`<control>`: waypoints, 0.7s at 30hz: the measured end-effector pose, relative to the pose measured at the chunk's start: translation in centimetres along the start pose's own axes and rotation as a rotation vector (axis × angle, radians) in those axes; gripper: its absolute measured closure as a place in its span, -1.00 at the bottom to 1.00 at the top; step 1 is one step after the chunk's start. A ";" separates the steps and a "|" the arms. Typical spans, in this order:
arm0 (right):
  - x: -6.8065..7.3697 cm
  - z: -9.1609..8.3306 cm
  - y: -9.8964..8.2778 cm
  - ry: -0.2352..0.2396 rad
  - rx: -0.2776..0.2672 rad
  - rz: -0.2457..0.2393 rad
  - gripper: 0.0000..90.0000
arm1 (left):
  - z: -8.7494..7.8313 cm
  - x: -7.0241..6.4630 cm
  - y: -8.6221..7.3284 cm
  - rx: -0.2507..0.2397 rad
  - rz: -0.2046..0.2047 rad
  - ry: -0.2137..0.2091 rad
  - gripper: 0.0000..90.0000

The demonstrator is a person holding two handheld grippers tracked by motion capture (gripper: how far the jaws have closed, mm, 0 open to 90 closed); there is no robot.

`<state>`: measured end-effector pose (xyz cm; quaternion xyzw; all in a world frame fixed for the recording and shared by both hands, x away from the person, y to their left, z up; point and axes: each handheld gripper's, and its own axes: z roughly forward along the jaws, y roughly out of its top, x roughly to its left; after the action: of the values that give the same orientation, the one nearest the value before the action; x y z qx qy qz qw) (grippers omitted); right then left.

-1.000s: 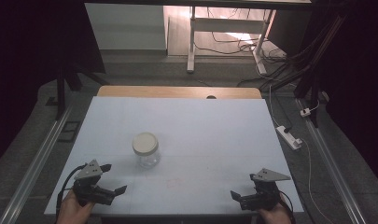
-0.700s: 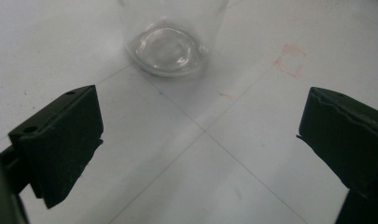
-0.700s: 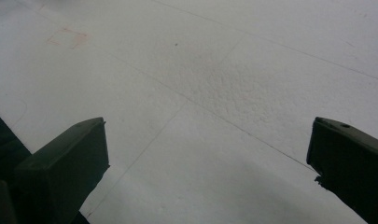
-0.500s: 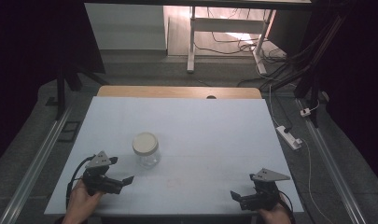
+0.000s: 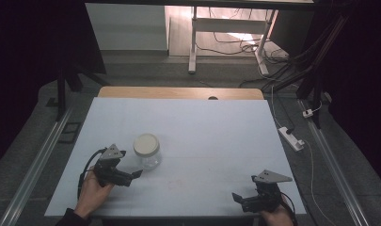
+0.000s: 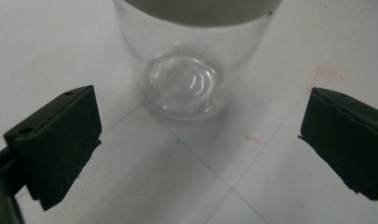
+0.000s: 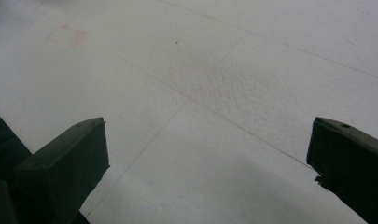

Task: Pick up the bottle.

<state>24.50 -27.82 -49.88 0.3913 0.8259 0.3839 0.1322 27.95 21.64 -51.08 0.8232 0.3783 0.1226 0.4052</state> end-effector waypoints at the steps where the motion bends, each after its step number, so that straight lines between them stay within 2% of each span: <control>1: 0.0 0.0 0.0 0.000 0.000 0.000 -1.00 | 0.1 0.1 0.1 -0.002 0.002 -0.004 -1.00; 14: 0.0 0.0 0.0 0.001 0.004 -0.001 -1.00 | 2.4 1.1 1.9 -0.009 0.024 -0.035 -1.00; 21: 0.0 0.1 0.0 0.002 0.005 0.000 -1.00 | 3.9 1.0 2.7 0.004 0.080 -0.023 -1.00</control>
<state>24.57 -27.81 -49.92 0.3914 0.8269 0.3822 0.1304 32.05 19.05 -51.61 0.8399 0.3406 0.1287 0.4024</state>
